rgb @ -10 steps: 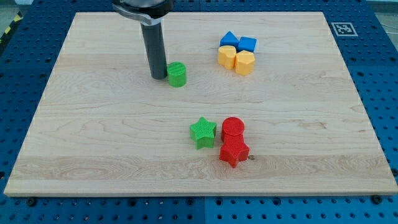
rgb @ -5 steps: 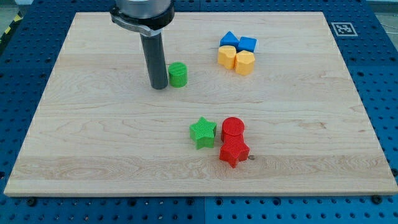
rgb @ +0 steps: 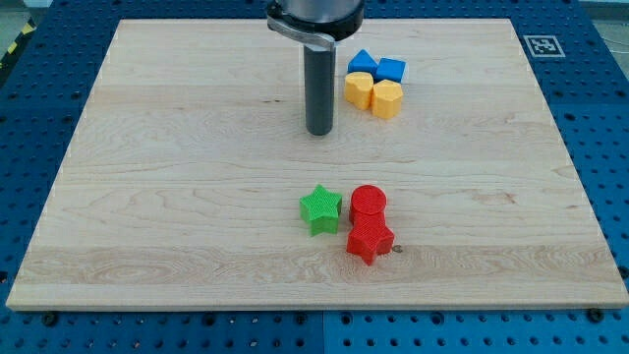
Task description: Place the green circle towards the right side of the yellow heart
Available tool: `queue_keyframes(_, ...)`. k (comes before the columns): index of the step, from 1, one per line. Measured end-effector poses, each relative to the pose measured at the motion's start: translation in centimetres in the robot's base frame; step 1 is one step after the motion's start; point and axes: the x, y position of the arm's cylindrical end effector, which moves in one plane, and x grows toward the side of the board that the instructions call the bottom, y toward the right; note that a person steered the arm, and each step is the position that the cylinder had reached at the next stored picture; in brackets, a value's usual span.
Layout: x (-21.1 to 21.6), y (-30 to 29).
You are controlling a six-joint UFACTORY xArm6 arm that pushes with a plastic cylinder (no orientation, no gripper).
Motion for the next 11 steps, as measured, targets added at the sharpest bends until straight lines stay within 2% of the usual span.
queue_keyframes(2, -0.3, -0.1)
queue_keyframes(5, -0.4, -7.3)
queue_keyframes(6, -0.4, -7.2)
queue_keyframes(9, -1.5, -2.0)
queue_keyframes(11, -7.1, -1.9)
